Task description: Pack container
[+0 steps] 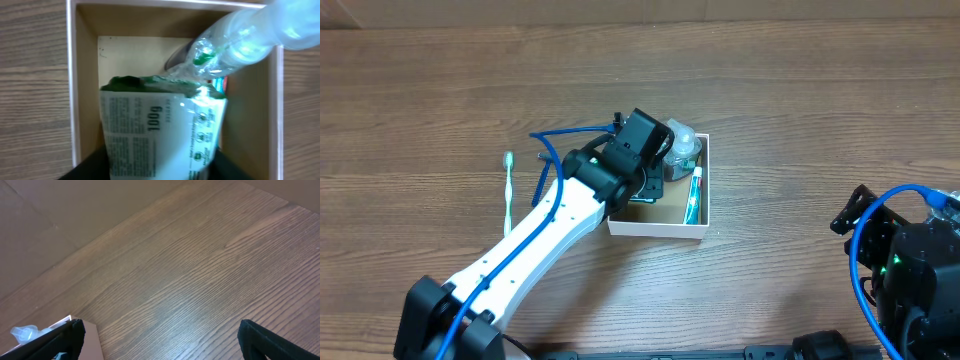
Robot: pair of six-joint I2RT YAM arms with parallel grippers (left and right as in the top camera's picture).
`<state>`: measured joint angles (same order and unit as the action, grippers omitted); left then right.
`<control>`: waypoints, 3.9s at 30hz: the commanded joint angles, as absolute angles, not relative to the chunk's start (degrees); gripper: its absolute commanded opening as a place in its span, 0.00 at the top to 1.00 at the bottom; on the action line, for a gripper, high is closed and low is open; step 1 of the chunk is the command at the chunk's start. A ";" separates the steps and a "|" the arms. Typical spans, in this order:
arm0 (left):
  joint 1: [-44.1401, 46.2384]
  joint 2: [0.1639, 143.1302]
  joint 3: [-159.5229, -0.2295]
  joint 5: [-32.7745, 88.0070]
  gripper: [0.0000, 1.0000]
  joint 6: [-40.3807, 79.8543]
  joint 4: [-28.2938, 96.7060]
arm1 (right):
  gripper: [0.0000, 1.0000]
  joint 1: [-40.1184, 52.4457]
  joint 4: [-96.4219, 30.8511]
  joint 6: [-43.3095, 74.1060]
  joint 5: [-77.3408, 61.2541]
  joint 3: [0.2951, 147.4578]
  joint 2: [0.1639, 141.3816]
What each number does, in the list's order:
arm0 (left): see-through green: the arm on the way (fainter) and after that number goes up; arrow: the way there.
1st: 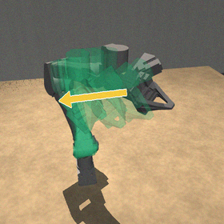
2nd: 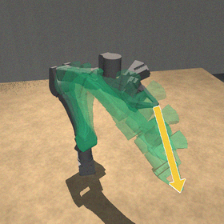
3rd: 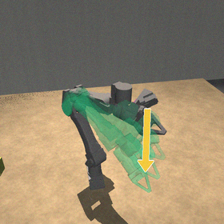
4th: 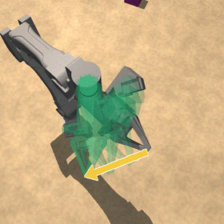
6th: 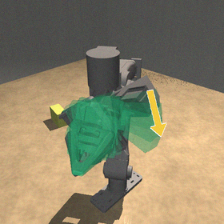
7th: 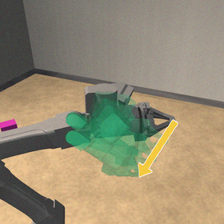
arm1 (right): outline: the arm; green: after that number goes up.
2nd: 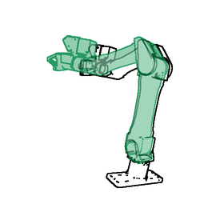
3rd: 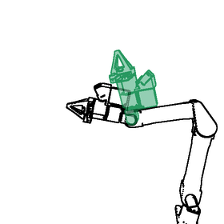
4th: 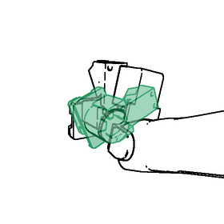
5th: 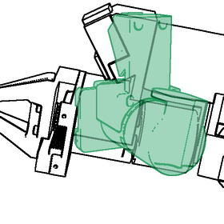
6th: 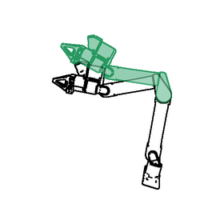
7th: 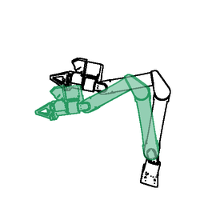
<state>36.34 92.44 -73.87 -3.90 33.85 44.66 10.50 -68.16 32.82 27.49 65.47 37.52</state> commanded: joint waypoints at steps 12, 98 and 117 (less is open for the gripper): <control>17.72 87.09 -81.47 -6.35 0.16 18.15 62.33 | 0.00 10.26 -67.88 33.04 28.42 66.32 37.45; 8.27 107.02 -61.87 1.30 0.50 1.72 31.38 | 0.00 10.26 -67.88 33.04 28.42 66.32 37.45; 8.29 101.30 -67.61 0.91 0.96 5.48 38.39 | 0.00 10.26 -67.88 33.04 28.42 66.32 37.45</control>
